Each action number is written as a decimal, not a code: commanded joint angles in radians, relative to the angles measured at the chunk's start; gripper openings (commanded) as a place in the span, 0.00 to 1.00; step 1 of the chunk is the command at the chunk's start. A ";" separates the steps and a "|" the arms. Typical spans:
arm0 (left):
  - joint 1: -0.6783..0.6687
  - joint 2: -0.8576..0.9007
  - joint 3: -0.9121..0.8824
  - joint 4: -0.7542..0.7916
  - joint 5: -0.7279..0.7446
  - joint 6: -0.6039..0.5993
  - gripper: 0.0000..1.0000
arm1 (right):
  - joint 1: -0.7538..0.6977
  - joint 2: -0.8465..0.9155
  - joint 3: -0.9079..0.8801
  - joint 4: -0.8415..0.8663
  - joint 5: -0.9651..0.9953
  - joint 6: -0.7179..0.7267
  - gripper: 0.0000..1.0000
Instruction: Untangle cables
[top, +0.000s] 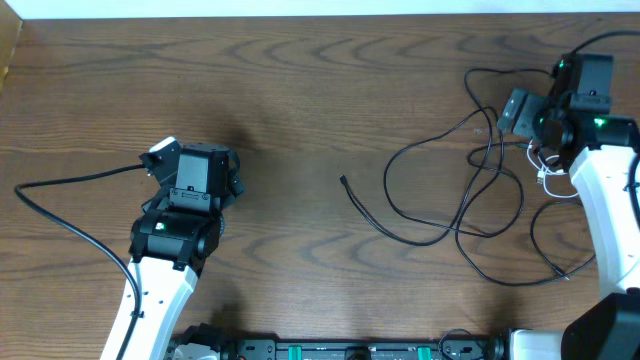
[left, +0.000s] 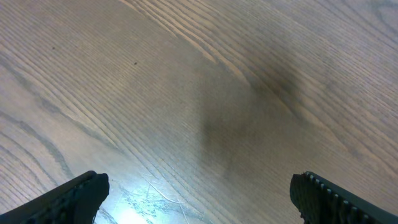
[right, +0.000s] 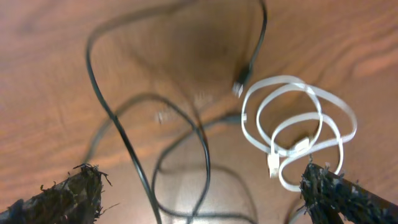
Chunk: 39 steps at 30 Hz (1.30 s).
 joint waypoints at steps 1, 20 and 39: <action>0.002 -0.003 -0.004 -0.005 -0.021 0.009 0.98 | -0.001 0.001 -0.022 -0.032 -0.015 0.003 0.99; 0.002 -0.003 -0.004 -0.005 -0.021 0.009 0.98 | -0.001 0.001 -0.022 -0.050 -0.014 0.003 0.99; 0.002 -0.003 -0.004 -0.005 -0.021 0.008 0.98 | 0.000 -0.085 -0.029 -0.056 -0.014 0.003 0.99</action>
